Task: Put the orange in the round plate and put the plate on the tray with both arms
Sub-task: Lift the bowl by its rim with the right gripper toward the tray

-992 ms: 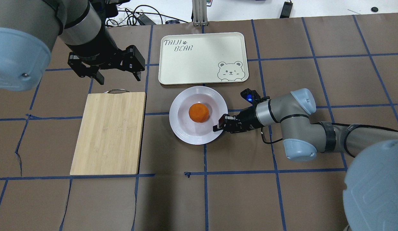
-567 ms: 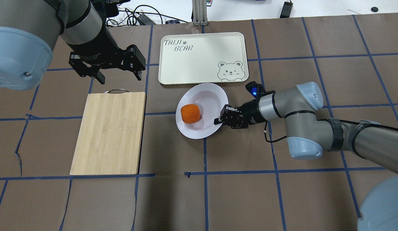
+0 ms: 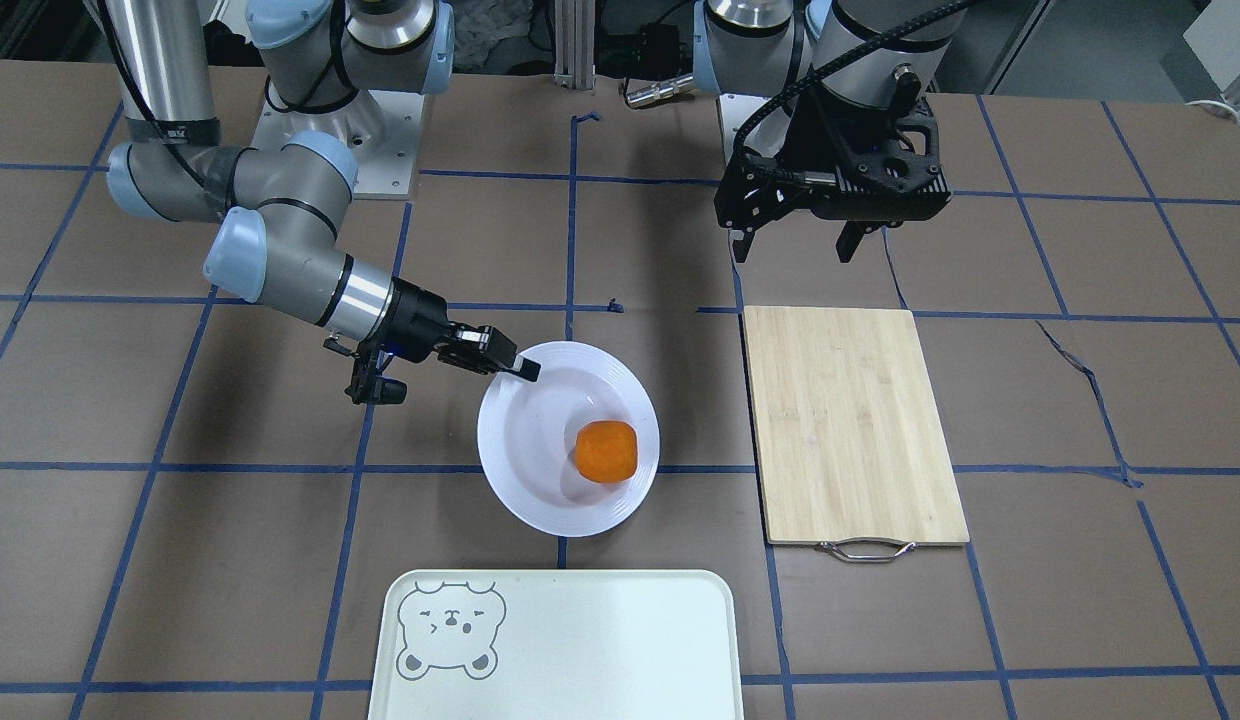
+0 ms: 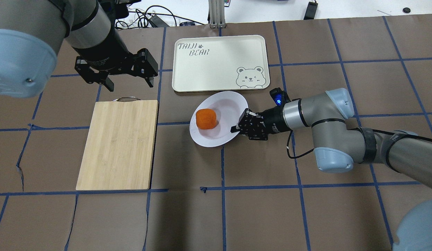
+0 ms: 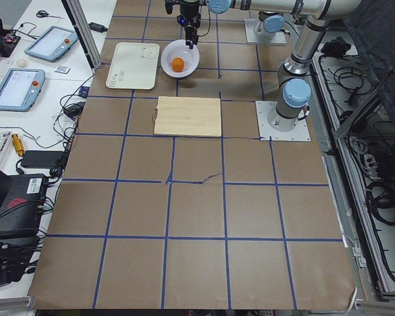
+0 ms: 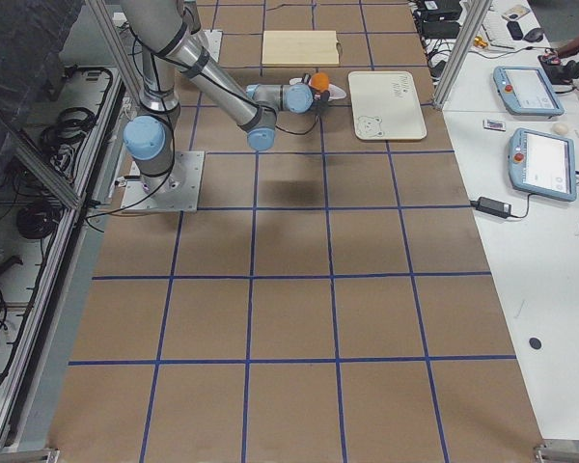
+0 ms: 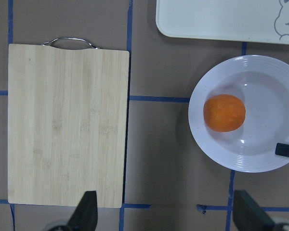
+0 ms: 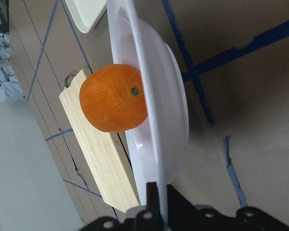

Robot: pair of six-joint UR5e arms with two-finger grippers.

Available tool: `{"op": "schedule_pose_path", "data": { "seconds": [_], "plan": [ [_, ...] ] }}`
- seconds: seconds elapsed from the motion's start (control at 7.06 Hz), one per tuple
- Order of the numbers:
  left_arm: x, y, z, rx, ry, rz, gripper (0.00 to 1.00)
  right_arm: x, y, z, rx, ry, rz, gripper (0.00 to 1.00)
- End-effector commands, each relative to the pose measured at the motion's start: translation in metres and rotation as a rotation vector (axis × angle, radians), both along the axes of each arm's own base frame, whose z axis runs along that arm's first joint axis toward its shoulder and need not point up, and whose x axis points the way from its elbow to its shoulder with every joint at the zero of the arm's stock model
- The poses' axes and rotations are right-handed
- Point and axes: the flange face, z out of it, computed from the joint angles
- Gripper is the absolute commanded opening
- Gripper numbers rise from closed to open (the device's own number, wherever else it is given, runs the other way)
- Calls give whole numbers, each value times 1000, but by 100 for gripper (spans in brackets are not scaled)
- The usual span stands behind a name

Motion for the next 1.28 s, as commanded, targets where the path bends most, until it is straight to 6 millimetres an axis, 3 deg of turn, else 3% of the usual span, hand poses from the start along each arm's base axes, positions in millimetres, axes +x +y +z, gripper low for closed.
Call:
{"op": "schedule_pose_path", "data": {
  "seconds": [0.0,0.14,0.28,0.57,0.71,0.99,1.13],
  "plan": [
    [0,0,1,-2,-1,-1,100,-6,-28,38,-36,-64,-47,0],
    [0,1,1,-3,-1,0,100,-21,-59,63,-107,-61,-67,0],
    [1,1,2,-3,-3,-1,100,-24,-87,69,-145,-62,-60,0],
    [1,1,2,-5,-4,-1,100,-27,-151,31,-179,-129,-15,0],
    [2,1,2,-5,-6,1,100,-30,-191,24,-216,-130,-6,0],
    [1,2,3,-5,-6,-1,100,-32,-227,19,-300,-157,30,0],
    [1,2,3,-5,-4,-1,100,-32,-231,4,-320,-149,50,0]
  ]
}}
